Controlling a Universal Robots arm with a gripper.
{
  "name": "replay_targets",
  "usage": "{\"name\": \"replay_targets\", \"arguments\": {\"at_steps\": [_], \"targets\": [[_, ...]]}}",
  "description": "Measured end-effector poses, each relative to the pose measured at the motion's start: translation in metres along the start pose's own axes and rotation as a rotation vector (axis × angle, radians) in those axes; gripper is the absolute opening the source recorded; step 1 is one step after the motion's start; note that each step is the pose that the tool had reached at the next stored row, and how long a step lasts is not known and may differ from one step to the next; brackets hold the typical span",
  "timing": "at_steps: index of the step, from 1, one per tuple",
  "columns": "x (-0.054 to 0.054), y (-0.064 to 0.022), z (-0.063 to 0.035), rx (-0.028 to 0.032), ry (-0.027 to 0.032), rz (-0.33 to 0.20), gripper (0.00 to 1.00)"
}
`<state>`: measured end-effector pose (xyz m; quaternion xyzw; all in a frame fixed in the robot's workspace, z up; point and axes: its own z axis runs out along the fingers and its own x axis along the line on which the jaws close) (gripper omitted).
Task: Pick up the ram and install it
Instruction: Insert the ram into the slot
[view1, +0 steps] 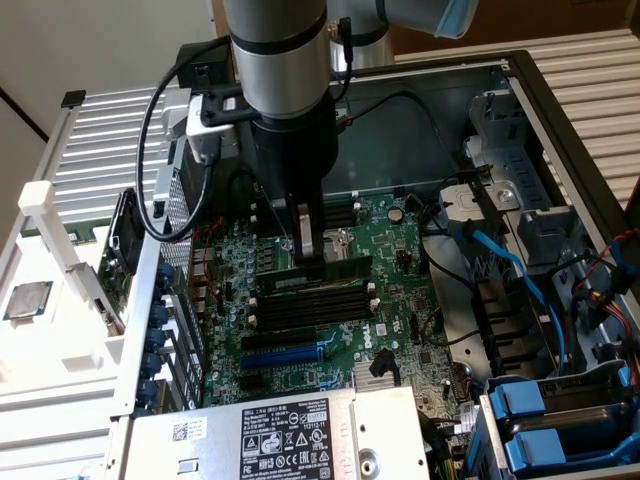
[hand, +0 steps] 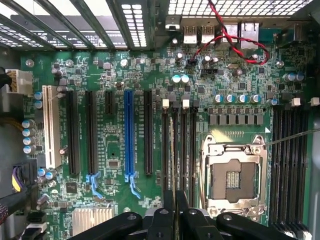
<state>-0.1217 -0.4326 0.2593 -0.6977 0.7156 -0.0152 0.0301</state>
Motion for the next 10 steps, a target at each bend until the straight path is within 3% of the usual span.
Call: {"name": "replay_targets", "arguments": {"at_steps": [10], "targets": [[0.0025,0.0,0.0039,-0.0021,0.0002,-0.001,0.13]]}}
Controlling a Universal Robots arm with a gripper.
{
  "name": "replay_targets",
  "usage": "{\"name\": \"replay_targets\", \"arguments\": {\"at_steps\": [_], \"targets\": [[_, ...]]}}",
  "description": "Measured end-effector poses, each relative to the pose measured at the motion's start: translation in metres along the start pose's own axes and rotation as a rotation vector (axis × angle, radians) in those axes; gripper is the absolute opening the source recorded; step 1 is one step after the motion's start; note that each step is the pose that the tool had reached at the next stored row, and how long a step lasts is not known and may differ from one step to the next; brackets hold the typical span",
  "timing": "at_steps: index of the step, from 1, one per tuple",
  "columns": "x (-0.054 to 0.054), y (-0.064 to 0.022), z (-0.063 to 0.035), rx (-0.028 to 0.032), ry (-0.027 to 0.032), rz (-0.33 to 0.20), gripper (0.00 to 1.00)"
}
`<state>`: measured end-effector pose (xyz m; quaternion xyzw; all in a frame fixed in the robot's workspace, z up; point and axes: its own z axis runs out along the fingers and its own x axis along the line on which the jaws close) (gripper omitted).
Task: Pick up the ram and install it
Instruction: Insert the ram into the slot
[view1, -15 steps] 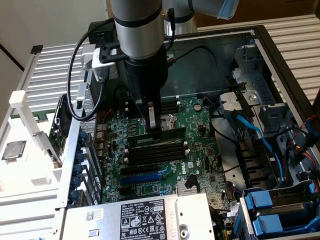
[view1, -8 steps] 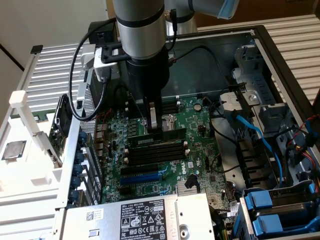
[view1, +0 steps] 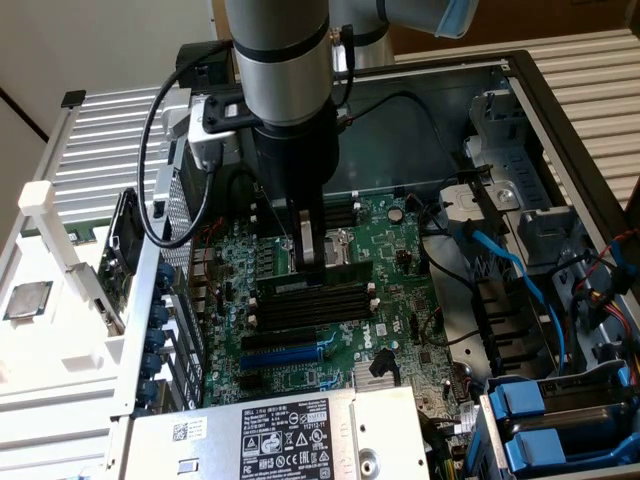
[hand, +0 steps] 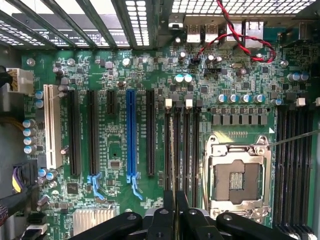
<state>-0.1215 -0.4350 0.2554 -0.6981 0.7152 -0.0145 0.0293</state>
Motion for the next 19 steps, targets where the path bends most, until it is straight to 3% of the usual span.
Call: {"name": "replay_targets", "arguments": {"at_steps": [4,9,19], "targets": [[0.0,0.0002,0.003,-0.0019,0.0,0.0,0.13],[0.0001,0.0004,0.0044,-0.0124,0.0006,0.0,0.13],[0.0009,0.0001,0.0062,-0.0131,0.0002,0.0,0.13]]}}
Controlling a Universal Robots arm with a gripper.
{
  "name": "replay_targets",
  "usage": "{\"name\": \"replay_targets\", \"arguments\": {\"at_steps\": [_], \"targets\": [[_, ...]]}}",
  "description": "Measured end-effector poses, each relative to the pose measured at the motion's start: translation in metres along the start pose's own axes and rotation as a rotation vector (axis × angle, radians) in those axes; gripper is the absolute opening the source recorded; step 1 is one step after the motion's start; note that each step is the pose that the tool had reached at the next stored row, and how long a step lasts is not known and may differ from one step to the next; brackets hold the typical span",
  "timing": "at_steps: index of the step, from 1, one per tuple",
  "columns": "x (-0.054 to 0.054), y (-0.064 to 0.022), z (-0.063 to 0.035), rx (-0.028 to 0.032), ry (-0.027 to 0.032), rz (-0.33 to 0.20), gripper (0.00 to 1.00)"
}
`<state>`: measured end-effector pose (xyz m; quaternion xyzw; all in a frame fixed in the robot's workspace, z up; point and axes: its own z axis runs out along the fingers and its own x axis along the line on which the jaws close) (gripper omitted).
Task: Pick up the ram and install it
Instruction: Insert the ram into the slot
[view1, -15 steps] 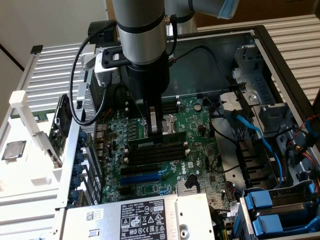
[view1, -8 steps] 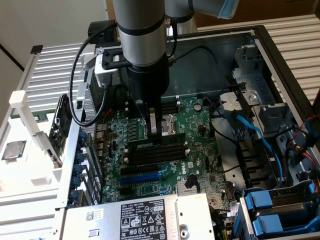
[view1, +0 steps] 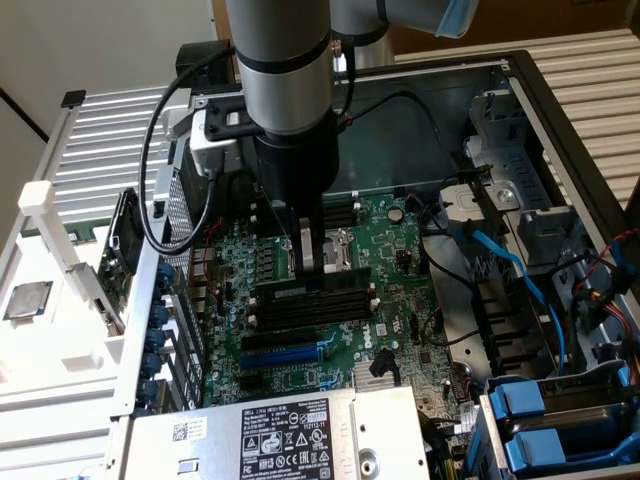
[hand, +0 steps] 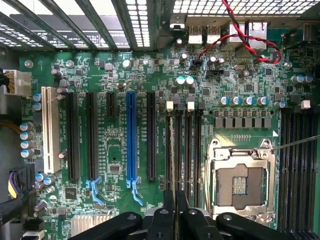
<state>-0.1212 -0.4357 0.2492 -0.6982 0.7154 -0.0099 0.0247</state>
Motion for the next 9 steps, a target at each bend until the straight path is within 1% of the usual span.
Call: {"name": "replay_targets", "arguments": {"at_steps": [9], "targets": [[0.0023,0.0002,0.004,0.0,0.0,0.0,0.13]]}}
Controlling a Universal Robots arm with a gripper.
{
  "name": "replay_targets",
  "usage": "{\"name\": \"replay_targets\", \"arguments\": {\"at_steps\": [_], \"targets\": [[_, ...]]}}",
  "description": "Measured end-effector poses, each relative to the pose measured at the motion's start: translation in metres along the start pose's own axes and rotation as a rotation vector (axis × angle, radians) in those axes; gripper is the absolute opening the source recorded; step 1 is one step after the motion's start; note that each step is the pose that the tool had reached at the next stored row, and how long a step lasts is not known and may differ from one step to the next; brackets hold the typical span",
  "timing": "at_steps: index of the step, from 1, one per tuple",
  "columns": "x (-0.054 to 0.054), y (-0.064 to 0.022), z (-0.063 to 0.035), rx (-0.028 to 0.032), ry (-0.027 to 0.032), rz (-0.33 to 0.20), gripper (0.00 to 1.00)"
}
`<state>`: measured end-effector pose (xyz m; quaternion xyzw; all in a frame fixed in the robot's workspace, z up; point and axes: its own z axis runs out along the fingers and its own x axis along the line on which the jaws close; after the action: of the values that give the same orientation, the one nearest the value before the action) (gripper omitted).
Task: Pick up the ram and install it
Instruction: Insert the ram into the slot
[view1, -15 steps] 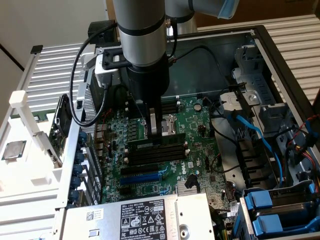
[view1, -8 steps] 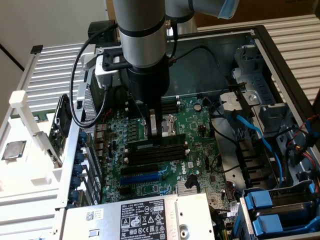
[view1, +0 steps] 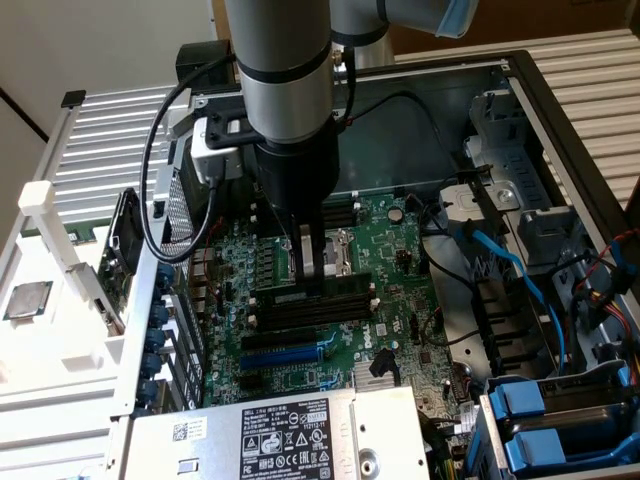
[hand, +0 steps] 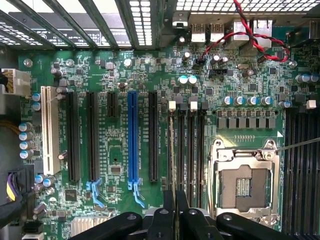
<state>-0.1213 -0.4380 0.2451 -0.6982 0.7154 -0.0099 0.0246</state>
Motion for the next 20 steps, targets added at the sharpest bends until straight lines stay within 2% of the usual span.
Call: {"name": "replay_targets", "arguments": {"at_steps": [20], "targets": [[0.0002,0.0018,0.0048,0.0002,0.0005,0.01,0.13]]}}
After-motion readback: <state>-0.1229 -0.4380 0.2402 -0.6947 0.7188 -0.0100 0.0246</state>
